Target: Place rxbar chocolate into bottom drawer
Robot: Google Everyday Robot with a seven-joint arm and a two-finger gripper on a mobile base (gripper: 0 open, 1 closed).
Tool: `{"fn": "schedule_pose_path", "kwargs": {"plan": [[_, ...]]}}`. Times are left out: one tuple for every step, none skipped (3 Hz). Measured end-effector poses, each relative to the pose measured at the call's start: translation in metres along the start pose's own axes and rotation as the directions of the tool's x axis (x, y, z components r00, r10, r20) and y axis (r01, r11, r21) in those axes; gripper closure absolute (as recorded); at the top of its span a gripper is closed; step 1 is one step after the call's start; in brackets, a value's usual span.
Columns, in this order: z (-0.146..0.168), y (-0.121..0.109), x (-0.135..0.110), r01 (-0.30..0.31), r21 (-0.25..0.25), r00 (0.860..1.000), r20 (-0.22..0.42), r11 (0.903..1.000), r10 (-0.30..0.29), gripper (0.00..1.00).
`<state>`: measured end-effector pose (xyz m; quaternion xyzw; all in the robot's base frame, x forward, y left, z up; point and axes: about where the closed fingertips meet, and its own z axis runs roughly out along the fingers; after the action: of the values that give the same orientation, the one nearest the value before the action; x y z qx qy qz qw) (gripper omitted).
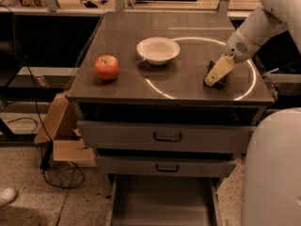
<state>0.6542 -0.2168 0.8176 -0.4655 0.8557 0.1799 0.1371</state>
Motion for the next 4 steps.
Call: {"fn": "schedule_pose_path", "kwargs": {"plan": [[0.000,0.000,0.000,0.000,0.000,1.000,0.000,1.0000,0.000,0.65],[0.000,0.000,0.000,0.000,0.000,1.000,0.000,1.0000,0.000,0.88],[0.000,0.000,0.000,0.000,0.000,1.000,0.000,1.0000,0.000,1.00],[-0.011,0.002,-0.005,0.000,0.000,1.000,0.000,1.0000,0.000,1.00]]}}
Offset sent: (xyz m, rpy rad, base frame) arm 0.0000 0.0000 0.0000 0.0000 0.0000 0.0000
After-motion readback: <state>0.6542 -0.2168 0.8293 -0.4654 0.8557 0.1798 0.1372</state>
